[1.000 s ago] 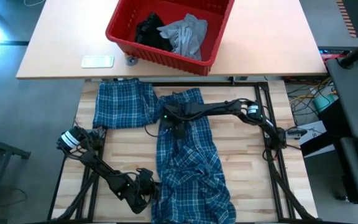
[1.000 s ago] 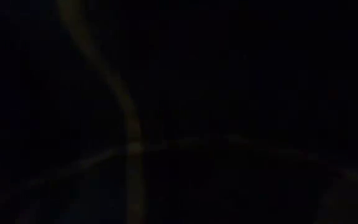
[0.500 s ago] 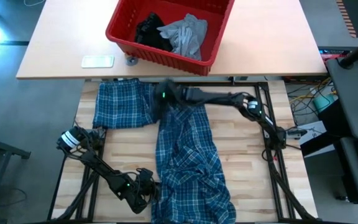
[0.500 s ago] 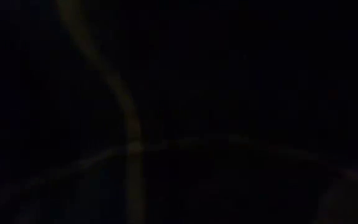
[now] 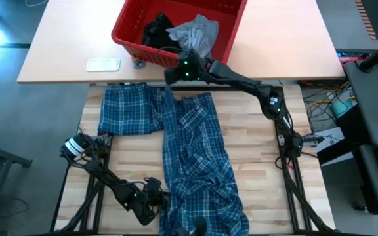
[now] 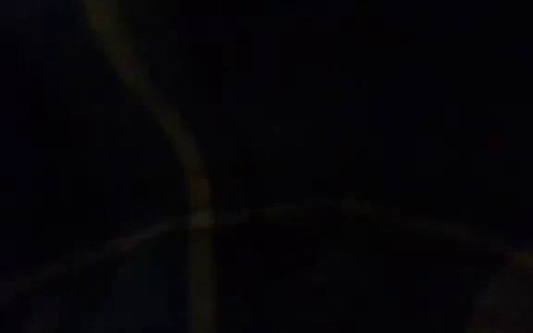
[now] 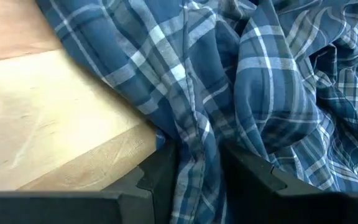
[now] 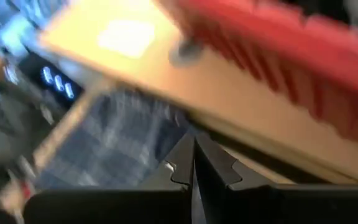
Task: Fold Laundry from Bin
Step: Fold the blue patterned long sleeve shirt
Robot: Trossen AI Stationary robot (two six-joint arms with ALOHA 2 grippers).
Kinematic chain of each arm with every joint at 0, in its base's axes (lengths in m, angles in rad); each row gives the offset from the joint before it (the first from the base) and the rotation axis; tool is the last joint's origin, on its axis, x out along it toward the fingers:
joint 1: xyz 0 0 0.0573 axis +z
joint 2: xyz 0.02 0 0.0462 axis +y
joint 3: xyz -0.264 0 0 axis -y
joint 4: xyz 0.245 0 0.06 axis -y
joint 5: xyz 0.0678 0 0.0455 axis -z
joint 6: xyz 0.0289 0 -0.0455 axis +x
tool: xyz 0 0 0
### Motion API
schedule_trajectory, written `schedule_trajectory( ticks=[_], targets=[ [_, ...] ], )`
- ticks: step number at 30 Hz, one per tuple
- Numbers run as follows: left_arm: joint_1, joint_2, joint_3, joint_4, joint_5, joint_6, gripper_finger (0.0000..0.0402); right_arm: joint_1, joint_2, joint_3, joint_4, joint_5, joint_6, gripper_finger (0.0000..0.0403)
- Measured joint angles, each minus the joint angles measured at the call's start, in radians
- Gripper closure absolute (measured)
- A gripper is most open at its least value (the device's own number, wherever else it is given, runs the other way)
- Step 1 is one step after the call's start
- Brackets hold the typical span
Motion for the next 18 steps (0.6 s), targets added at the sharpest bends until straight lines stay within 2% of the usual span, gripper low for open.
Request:
schedule_trajectory(
  ticks=[4,6,10,13,18],
  targets=[
    [0.000,0.000,0.000,-0.002,-0.005,-0.001,0.0283,0.018,0.000,-0.013,-0.165,-0.031,-0.073,0.0394],
    [0.000,0.000,0.000,-0.002,-0.007,-0.001,0.0283,0.029,0.004,-0.015,-0.175,-0.074,-0.141,0.0394],
    [0.000,0.000,0.000,-0.005,-0.010,0.000,0.0283,0.063,-0.001,-0.019,-0.180,-0.159,-0.121,0.0384],
    [0.000,0.000,0.001,-0.010,-0.012,0.000,0.0283,0.088,0.018,-0.055,-0.172,-0.177,-0.094,0.0348],
    [-0.002,0.000,0.001,-0.013,-0.014,0.000,0.0283,0.089,0.099,-0.130,-0.012,-0.169,-0.017,0.0246]
  ],
)
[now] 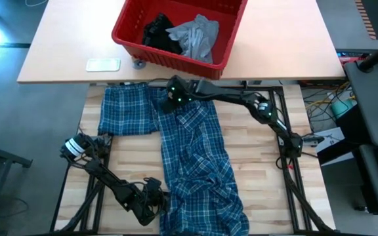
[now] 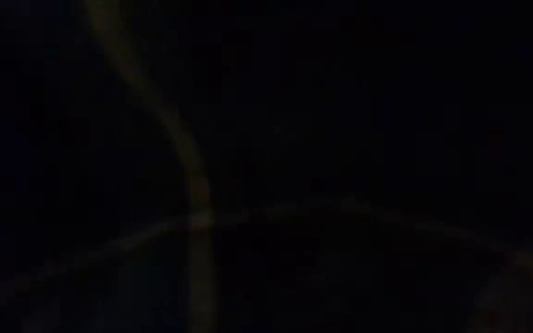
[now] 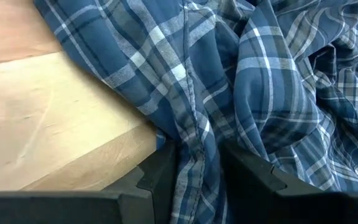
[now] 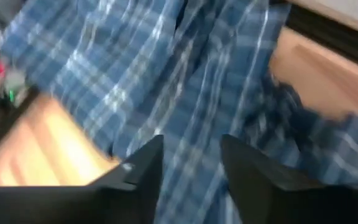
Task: Fold Laundry from Bin
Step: Fold the blue patterned long sleeve shirt
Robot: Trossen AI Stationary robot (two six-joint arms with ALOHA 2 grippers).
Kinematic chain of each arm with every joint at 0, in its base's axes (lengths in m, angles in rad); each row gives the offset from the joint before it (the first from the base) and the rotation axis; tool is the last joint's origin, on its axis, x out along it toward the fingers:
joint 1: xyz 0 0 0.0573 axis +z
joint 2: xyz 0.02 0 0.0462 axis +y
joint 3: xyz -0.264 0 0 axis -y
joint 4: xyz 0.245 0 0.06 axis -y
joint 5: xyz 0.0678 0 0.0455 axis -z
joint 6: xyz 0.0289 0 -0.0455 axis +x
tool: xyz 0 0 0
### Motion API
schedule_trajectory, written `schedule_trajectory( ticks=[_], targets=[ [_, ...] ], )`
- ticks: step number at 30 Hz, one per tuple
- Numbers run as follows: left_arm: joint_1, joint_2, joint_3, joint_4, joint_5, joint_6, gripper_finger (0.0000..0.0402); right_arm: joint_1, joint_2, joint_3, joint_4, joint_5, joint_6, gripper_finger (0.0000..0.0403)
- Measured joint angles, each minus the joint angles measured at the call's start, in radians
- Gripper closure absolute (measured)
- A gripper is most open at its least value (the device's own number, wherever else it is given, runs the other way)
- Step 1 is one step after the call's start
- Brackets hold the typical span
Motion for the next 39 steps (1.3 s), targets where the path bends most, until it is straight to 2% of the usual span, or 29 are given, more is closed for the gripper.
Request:
schedule_trajectory(
  ticks=[4,6,9,13,16,22,26,30,35,39],
  targets=[
    [-0.009,0.000,0.000,-0.001,0.000,0.001,0.0283,-0.001,0.078,0.002,0.145,0.103,-0.019,0.0184],
    [-0.015,0.001,0.000,0.000,0.001,0.003,0.0283,-0.001,0.124,0.024,0.145,0.171,-0.045,0.0172],
    [-0.024,0.001,0.000,0.002,0.005,0.008,0.0283,-0.003,0.177,0.052,0.132,0.192,-0.044,0.0173],
    [-0.029,0.001,-0.001,0.003,0.008,0.008,0.0283,-0.017,0.212,0.081,0.149,0.193,0.015,0.0196],
    [-0.030,0.001,-0.001,0.003,0.009,0.005,0.0283,-0.024,0.227,0.087,0.161,0.201,0.015,0.0234],
    [-0.030,0.001,-0.001,0.004,0.012,0.001,0.0283,-0.029,0.217,0.104,0.233,0.176,0.009,0.0375],
    [-0.030,0.001,-0.001,0.005,0.013,-0.003,0.0283,-0.027,0.179,0.137,0.276,0.115,0.015,0.0393],
    [-0.029,0.001,-0.001,0.005,0.013,-0.005,0.0283,-0.013,0.056,0.133,0.265,0.103,0.022,0.0394],
    [-0.028,0.001,-0.001,0.005,0.005,-0.011,0.0283,0.002,-0.054,0.133,0.214,0.199,-0.048,0.0394],
    [-0.025,0.001,-0.001,0.004,0.004,-0.011,0.0283,0.007,-0.076,0.132,0.121,0.223,-0.058,0.0394]
  ],
)
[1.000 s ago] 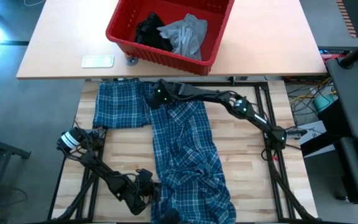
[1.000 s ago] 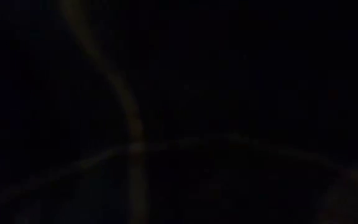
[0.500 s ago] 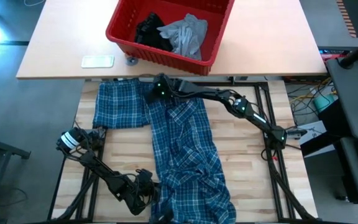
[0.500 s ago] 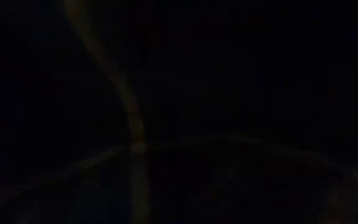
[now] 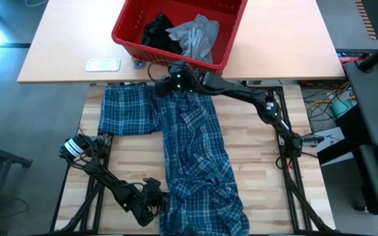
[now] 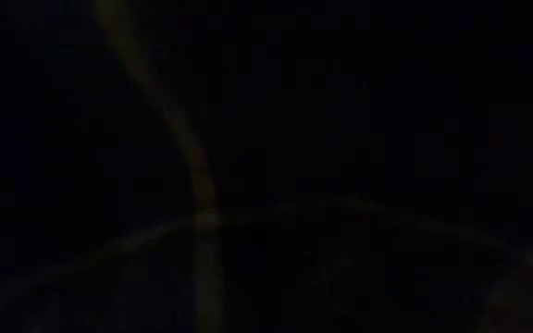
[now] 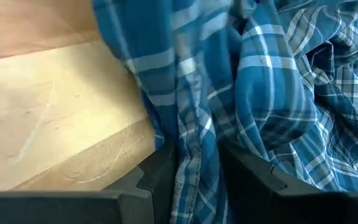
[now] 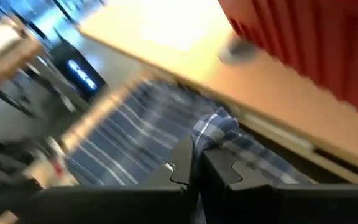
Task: Fold Laundry from Bin
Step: Fold the blue patterned long sleeve shirt
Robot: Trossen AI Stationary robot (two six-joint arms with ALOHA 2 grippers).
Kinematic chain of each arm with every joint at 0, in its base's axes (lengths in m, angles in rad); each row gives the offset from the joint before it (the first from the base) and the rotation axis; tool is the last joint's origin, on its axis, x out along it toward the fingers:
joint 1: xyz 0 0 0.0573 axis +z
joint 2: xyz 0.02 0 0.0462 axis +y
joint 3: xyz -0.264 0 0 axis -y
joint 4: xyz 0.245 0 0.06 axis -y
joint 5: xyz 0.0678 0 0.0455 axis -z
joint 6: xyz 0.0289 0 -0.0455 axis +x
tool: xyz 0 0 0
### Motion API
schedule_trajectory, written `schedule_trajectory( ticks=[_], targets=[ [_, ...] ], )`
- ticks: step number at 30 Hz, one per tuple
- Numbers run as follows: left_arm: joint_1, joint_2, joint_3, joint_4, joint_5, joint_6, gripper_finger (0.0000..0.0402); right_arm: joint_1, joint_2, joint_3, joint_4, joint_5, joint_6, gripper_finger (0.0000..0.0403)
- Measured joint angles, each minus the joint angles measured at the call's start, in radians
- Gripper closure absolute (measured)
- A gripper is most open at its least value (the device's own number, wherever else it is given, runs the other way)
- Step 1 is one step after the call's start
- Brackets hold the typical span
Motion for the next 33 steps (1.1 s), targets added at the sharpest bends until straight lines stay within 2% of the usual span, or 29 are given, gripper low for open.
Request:
schedule_trajectory(
  ticks=[9,14,17,20,23,27,33],
  targets=[
    [0.003,0.000,0.003,0.003,-0.003,0.006,0.0283,-0.019,0.125,-0.005,-0.455,0.009,-0.022,0.0394],
    [0.010,-0.003,0.034,-0.013,-0.003,0.068,0.0284,-0.069,0.172,-0.003,-0.481,0.079,-0.111,0.0394],
    [0.011,-0.008,0.098,-0.163,0.017,0.127,0.0284,-0.093,0.179,-0.004,-0.453,0.123,-0.172,0.0394],
    [0.011,-0.009,0.166,-0.308,0.043,0.200,0.0284,-0.114,0.169,-0.004,-0.388,0.105,-0.252,0.0394],
    [0.018,-0.011,0.206,-0.342,0.053,0.271,0.0284,-0.130,0.168,-0.003,-0.371,0.043,-0.273,0.0388],
    [0.023,-0.035,0.223,-0.354,0.042,0.331,0.0284,-0.138,0.173,-0.003,-0.406,-0.018,-0.285,0.0345],
    [0.024,-0.106,0.218,-0.370,0.049,0.504,0.0284,-0.132,0.154,-0.002,-0.464,-0.030,-0.361,0.0232]
  ],
)
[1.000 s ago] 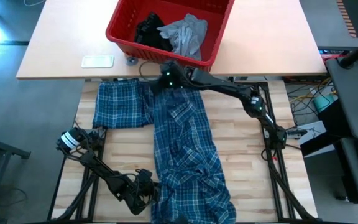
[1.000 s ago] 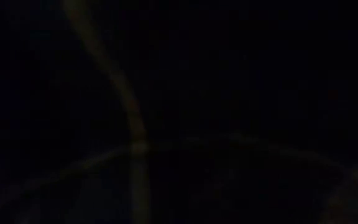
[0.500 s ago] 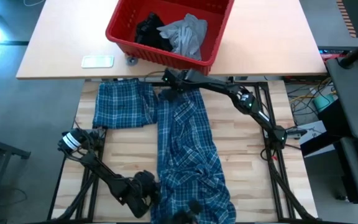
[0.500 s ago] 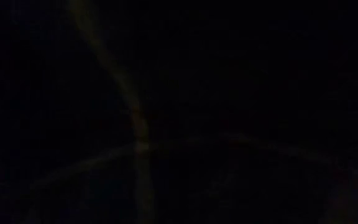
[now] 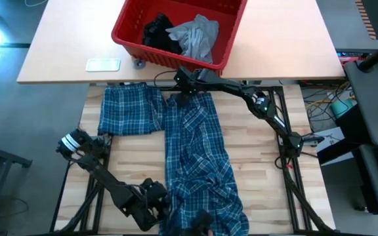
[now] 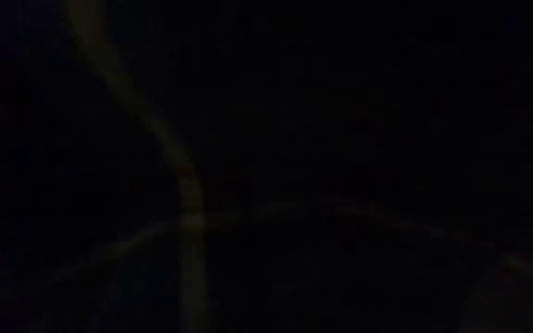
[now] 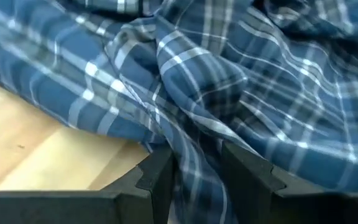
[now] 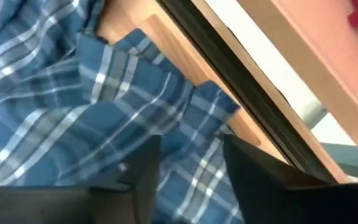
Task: Fold Laundry from Bin
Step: Fold the blue patterned long sleeve shirt
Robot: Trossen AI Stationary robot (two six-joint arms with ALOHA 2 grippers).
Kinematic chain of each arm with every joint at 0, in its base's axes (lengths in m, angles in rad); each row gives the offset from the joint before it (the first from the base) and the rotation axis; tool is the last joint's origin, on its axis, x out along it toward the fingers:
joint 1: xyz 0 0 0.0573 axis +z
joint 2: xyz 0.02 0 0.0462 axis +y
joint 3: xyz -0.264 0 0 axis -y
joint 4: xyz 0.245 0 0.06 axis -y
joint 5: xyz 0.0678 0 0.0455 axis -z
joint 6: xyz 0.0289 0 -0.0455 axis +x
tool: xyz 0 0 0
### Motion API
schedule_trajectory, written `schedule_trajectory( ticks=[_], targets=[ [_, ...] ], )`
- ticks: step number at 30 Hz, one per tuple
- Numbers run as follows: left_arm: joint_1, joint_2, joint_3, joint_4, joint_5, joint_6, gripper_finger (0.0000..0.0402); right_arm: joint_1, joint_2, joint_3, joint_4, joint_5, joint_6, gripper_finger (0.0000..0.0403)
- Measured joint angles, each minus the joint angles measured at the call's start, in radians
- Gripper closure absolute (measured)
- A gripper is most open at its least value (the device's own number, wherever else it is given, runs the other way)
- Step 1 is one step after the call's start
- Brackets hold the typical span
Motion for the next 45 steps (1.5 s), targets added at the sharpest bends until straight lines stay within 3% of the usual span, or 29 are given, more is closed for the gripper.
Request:
schedule_trajectory(
  ticks=[5,9,12,15,20,24,26,29,33,39,43,45],
  targets=[
    [0.008,-0.147,-0.063,-0.047,0.000,0.085,0.0284,0.084,-0.099,0.003,-0.060,-0.039,-0.064,0.0185],
    [0.017,-0.308,-0.157,-0.040,-0.045,0.138,0.0284,0.187,-0.130,-0.024,-0.116,-0.152,-0.129,0.0177],
    [0.042,-0.443,-0.279,-0.049,-0.090,0.138,0.0284,0.299,-0.142,-0.072,-0.074,-0.173,-0.182,0.0181],
    [0.118,-0.584,-0.422,-0.035,-0.108,0.139,0.0284,0.397,-0.151,-0.159,-0.024,-0.192,-0.217,0.0189],
    [0.350,-0.713,-0.640,0.113,-0.123,0.268,0.0287,0.476,-0.145,-0.404,0.258,-0.167,-0.187,0.0214],
    [0.576,-0.687,-0.770,0.484,0.040,0.515,0.0288,0.494,-0.156,-0.563,0.520,-0.133,-0.134,0.0256],
    [0.672,-0.638,-0.808,0.678,0.110,0.615,0.0288,0.490,-0.156,-0.621,0.559,-0.121,-0.093,0.0285],
    [0.791,-0.528,-0.810,0.841,0.149,0.717,0.0288,0.487,-0.165,-0.684,0.546,-0.121,-0.034,0.0336],
    [0.903,-0.333,-0.728,0.900,0.247,0.820,0.0288,0.490,-0.214,-0.730,0.457,-0.125,-0.028,0.0387],
    [0.976,-0.096,-0.564,0.876,0.347,0.870,0.0288,0.500,-0.339,-0.737,0.252,-0.192,-0.013,0.0381],
    [1.066,-0.097,-0.536,0.872,0.550,0.921,0.0288,0.519,-0.473,-0.764,0.195,-0.194,-0.006,0.0366],
    [1.119,-0.144,-0.535,0.832,0.618,0.948,0.0288,0.524,-0.547,-0.794,0.267,-0.188,0.020,0.0355]
  ],
)
